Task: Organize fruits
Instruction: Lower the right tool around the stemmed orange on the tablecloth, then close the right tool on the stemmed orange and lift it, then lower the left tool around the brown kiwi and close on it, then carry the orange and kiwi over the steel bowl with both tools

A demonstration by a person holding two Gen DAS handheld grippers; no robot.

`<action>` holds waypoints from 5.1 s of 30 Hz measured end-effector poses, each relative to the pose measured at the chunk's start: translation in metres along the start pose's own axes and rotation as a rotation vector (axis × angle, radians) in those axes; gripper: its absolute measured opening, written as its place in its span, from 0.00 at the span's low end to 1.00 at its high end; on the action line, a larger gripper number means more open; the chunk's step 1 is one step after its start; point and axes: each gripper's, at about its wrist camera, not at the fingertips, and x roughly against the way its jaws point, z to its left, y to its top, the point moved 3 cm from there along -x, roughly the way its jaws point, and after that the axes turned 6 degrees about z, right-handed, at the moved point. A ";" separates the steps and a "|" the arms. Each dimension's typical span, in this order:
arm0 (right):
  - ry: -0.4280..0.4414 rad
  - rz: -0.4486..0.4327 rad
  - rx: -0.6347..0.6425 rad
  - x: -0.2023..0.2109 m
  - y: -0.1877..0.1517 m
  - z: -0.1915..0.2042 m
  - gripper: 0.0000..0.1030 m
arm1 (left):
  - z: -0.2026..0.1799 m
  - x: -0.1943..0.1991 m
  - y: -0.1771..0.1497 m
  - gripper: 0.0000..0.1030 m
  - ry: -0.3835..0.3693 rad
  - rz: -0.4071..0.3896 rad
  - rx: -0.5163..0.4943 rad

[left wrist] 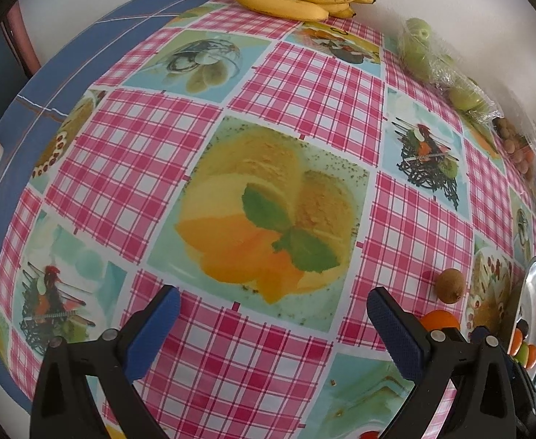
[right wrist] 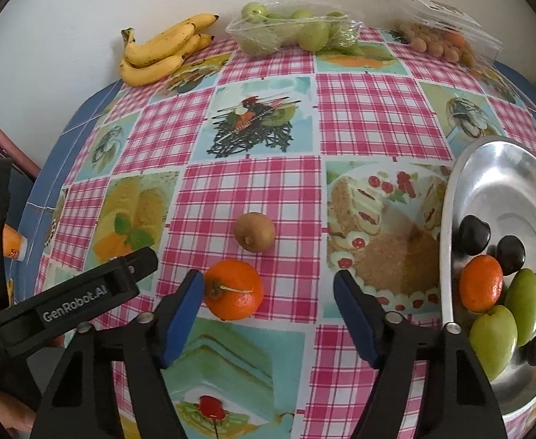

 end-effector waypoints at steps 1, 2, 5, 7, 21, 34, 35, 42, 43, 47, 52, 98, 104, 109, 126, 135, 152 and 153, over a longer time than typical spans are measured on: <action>0.006 0.000 0.005 0.000 0.000 0.001 0.64 | 0.000 0.000 0.000 1.00 -0.001 0.000 0.000; 0.011 -0.001 0.011 0.000 0.001 0.003 0.59 | 0.000 0.000 0.000 1.00 -0.003 0.000 0.000; 0.028 -0.006 0.026 0.002 0.001 0.007 0.49 | 0.000 0.001 0.000 1.00 -0.005 0.002 -0.003; 0.041 -0.007 0.034 0.003 0.001 0.010 0.44 | 0.001 0.002 -0.001 1.00 -0.005 0.003 -0.006; 0.087 -0.005 0.040 0.006 -0.002 0.012 0.28 | -0.002 0.002 -0.001 1.00 -0.008 0.008 -0.011; 0.068 -0.016 0.064 0.011 -0.003 0.017 0.45 | 0.002 0.003 0.000 1.00 -0.022 0.008 0.004; 0.064 -0.011 0.070 0.009 -0.003 0.018 0.45 | 0.002 0.003 0.000 1.00 -0.022 0.008 0.004; 0.030 0.018 0.094 -0.004 -0.007 0.021 0.45 | 0.002 0.004 0.000 1.00 -0.023 0.008 0.008; 0.028 0.019 0.095 -0.005 -0.007 0.021 0.45 | 0.002 0.004 0.000 1.00 -0.023 0.008 0.008; 0.020 0.027 0.093 -0.007 -0.007 0.021 0.45 | 0.001 0.003 0.000 1.00 -0.024 0.008 0.009; 0.014 0.028 0.098 -0.009 -0.008 0.022 0.45 | 0.002 0.004 0.000 1.00 -0.022 0.008 0.009; 0.016 -0.144 -0.236 0.088 -0.003 -0.110 0.38 | -0.113 0.015 -0.017 0.87 -0.127 -0.091 -0.301; 0.016 -0.135 -0.255 0.087 -0.005 -0.118 0.38 | -0.126 0.004 -0.021 0.81 -0.126 -0.073 -0.350; 0.019 -0.133 -0.255 0.086 -0.005 -0.117 0.38 | -0.130 0.003 -0.021 0.68 -0.113 -0.084 -0.369; 0.020 -0.123 -0.269 0.085 -0.006 -0.120 0.38 | -0.123 0.003 -0.016 0.35 -0.105 -0.095 -0.332; 0.022 -0.118 -0.270 0.083 -0.006 -0.121 0.38 | -0.116 0.003 -0.014 0.28 -0.146 -0.068 -0.278; 0.026 -0.128 -0.282 0.087 -0.008 -0.124 0.38 | -0.126 0.062 -0.012 0.28 -0.247 -0.152 -0.272; 0.027 -0.128 -0.286 0.087 -0.008 -0.125 0.38 | -0.127 0.062 -0.011 0.28 -0.251 -0.154 -0.276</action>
